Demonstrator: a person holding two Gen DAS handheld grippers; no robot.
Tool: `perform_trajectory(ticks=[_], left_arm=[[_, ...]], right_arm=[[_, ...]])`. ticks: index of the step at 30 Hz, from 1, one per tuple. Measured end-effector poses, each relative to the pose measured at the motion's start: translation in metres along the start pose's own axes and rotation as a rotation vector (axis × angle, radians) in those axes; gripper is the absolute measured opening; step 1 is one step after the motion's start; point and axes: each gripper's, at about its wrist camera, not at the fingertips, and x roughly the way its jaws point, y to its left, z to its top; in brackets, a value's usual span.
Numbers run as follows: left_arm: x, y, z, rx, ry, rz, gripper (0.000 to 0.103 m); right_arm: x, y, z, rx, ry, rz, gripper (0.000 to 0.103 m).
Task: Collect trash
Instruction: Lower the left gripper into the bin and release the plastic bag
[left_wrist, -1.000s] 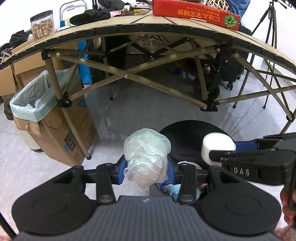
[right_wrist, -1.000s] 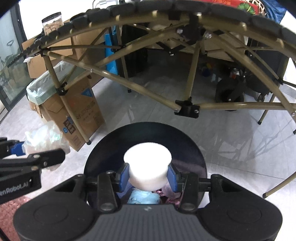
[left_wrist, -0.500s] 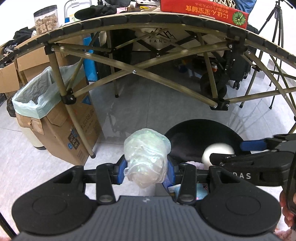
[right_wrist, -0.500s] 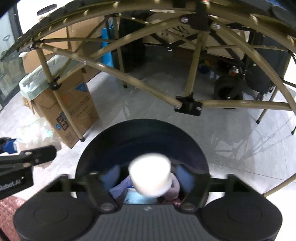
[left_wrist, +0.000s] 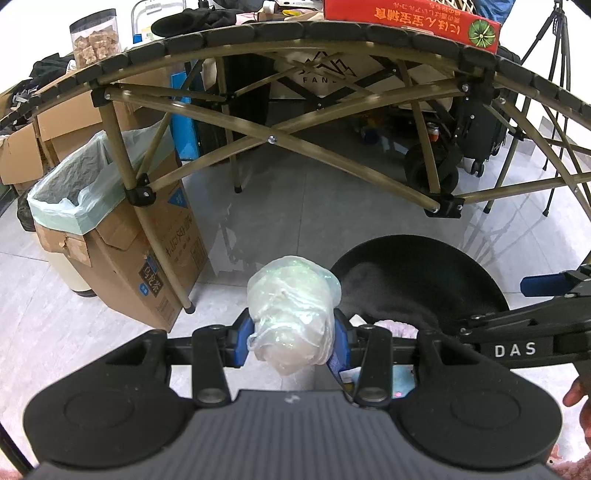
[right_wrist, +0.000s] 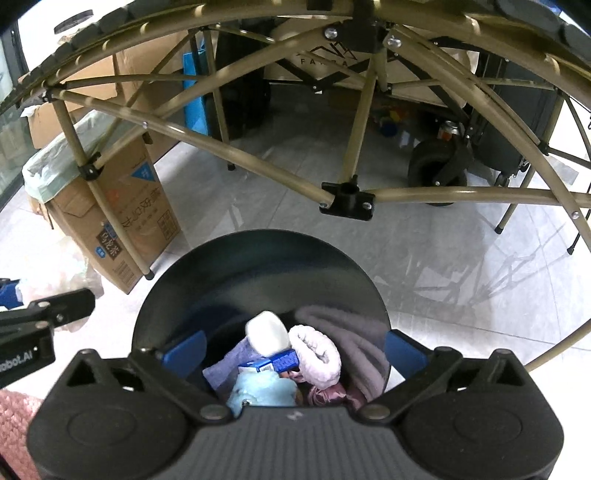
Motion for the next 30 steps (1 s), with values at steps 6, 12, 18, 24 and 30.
perform_trajectory(ticks=[6, 12, 18, 24, 30], left_arm=[[0.003, -0.010, 0.002, 0.013, 0.001, -0.012, 0.044], [0.008, -0.028, 0.007, 0.024, 0.010, -0.053, 0.044], [0.020, -0.055, 0.014, 0.028, 0.042, -0.103, 0.044], [0.029, -0.079, 0.017, 0.051, 0.061, -0.137, 0.044], [0.037, -0.087, 0.021, 0.042, 0.074, -0.131, 0.071]], right_arm=[[-0.010, -0.013, -0.003, 0.016, 0.000, -0.022, 0.103], [-0.023, -0.036, -0.007, 0.071, -0.006, -0.068, 0.103], [-0.040, -0.064, -0.011, 0.148, -0.023, -0.116, 0.103], [-0.060, -0.087, -0.011, 0.211, -0.054, -0.153, 0.103], [-0.067, -0.095, -0.012, 0.233, -0.060, -0.173, 0.103]])
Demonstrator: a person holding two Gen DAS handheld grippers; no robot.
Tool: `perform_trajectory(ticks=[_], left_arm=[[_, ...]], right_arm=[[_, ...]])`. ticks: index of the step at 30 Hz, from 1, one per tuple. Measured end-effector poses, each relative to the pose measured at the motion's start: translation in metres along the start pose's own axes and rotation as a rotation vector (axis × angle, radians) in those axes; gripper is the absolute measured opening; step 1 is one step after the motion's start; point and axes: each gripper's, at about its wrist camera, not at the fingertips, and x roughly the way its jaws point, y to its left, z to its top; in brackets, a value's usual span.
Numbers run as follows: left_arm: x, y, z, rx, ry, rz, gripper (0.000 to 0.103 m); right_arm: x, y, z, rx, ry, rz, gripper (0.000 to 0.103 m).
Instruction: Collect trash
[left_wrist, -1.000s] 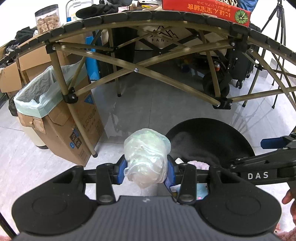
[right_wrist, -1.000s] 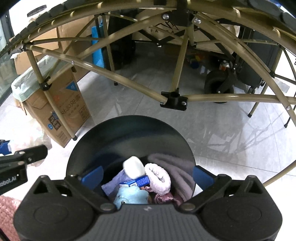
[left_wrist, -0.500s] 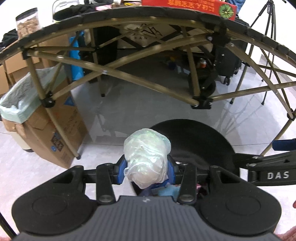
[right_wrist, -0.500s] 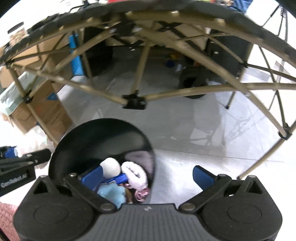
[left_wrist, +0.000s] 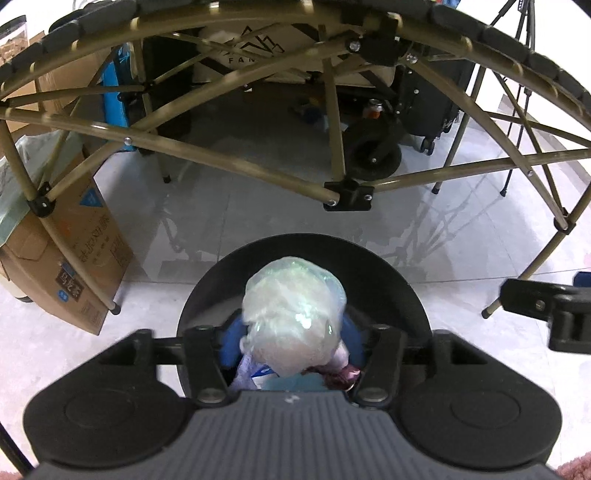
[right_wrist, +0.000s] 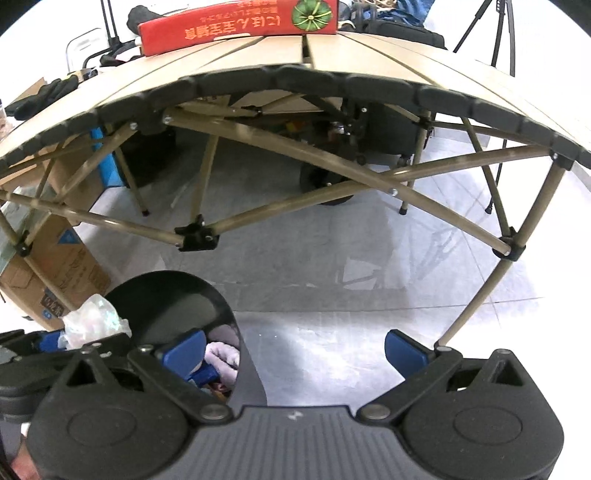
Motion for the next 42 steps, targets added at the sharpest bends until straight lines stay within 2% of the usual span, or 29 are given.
perform_trajectory(ticks=[1, 3, 6, 16, 20, 26, 30, 35, 42], left_arm=[[0.001, 0.001, 0.000, -0.011, 0.004, 0.005, 0.087], [0.003, 0.004, 0.001, -0.035, 0.013, 0.006, 0.100], [0.001, 0.005, 0.002, -0.031, 0.011, -0.004, 0.103], [-0.023, 0.009, 0.002, -0.021, -0.023, -0.008, 0.103], [-0.054, 0.015, -0.003, 0.000, -0.076, 0.028, 0.103], [-0.116, 0.027, -0.008, 0.010, -0.141, 0.024, 0.103], [-0.155, 0.031, -0.026, 0.044, -0.173, 0.013, 0.103], [-0.190, 0.045, -0.058, 0.024, -0.163, 0.001, 0.103], [-0.229, 0.055, -0.097, 0.016, -0.164, -0.002, 0.103]], right_arm=[[-0.001, -0.001, -0.001, 0.001, 0.000, -0.002, 0.103], [-0.002, -0.003, -0.002, 0.003, -0.001, -0.006, 0.103], [-0.003, -0.002, -0.002, 0.003, -0.001, -0.005, 0.103], [-0.010, 0.000, -0.005, -0.004, -0.008, 0.027, 0.103], [-0.028, 0.003, -0.008, 0.007, -0.023, 0.053, 0.103], [-0.079, 0.022, -0.018, -0.039, -0.073, 0.114, 0.103], [-0.122, 0.032, -0.035, -0.091, -0.116, 0.148, 0.103], [-0.168, 0.038, -0.061, -0.128, -0.145, 0.169, 0.103], [-0.205, 0.052, -0.099, -0.154, -0.116, 0.195, 0.103]])
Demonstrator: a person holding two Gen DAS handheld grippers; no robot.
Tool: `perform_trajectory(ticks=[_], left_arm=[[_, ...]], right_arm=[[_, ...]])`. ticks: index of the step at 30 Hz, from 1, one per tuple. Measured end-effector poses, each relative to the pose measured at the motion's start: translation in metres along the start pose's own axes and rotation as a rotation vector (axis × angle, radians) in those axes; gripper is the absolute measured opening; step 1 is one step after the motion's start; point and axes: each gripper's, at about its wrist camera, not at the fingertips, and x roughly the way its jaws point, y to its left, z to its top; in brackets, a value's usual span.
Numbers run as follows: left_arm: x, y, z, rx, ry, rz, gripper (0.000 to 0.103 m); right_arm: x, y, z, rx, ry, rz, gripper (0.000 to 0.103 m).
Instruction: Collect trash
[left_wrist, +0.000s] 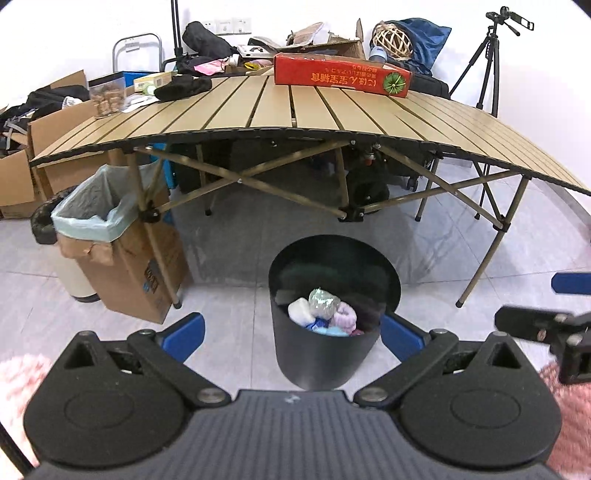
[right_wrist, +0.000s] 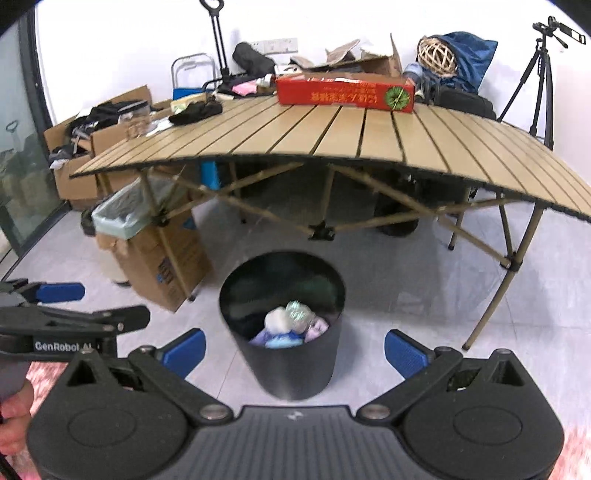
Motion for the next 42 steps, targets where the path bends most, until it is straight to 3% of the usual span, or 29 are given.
perform_trajectory(ticks=[10, 42], left_arm=[[-0.029, -0.001, -0.018, 0.011, -0.009, -0.012, 0.103], [-0.035, -0.009, -0.018, 0.034, -0.022, -0.020, 0.103]], right_arm=[[-0.022, 0.005, -0.038, 0.084, 0.045, -0.028, 0.103], [-0.030, -0.002, -0.039, 0.106, 0.020, -0.041, 0.103]])
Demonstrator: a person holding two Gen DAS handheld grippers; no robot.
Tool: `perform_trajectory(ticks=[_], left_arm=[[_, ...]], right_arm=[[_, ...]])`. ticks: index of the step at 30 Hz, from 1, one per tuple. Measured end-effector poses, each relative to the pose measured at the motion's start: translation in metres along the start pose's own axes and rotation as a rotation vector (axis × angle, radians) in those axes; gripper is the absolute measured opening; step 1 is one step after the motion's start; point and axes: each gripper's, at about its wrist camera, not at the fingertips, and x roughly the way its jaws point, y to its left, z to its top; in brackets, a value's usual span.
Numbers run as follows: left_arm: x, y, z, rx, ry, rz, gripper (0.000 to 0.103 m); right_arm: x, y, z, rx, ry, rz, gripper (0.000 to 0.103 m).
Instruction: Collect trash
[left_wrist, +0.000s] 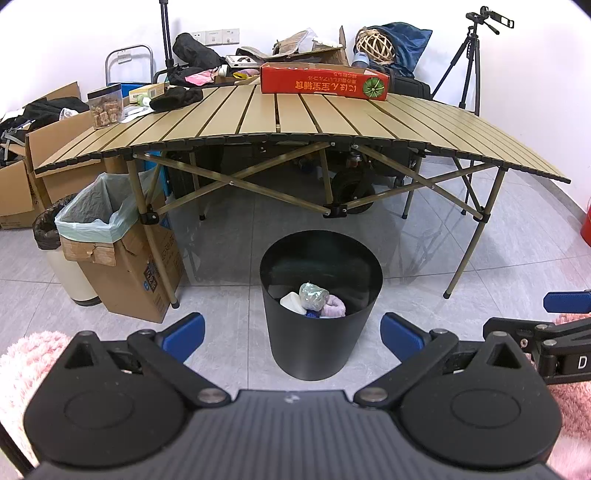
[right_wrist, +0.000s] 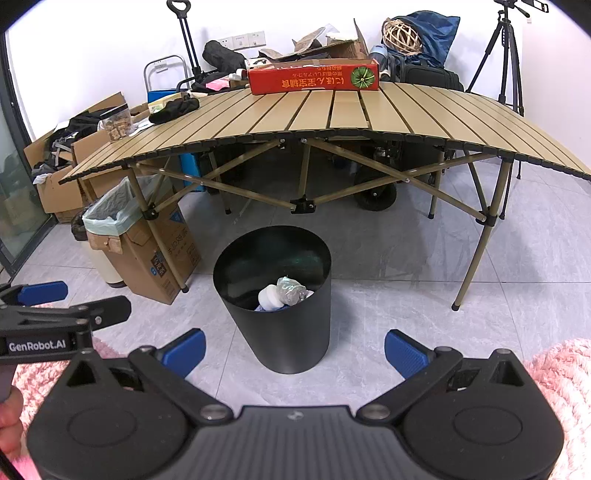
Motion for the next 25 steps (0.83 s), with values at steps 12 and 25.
perform_trajectory(ticks=[12, 25], left_arm=[[0.0000, -0.0001, -0.0001, 0.000, -0.001, 0.001, 0.103], [-0.0023, -0.0013, 0.0032, 0.005, -0.002, -0.012, 0.103]], right_arm=[[0.0000, -0.0002, -0.0001, 0.000, -0.001, 0.000, 0.103], [0.0001, -0.0004, -0.0004, -0.001, -0.001, 0.001, 0.103]])
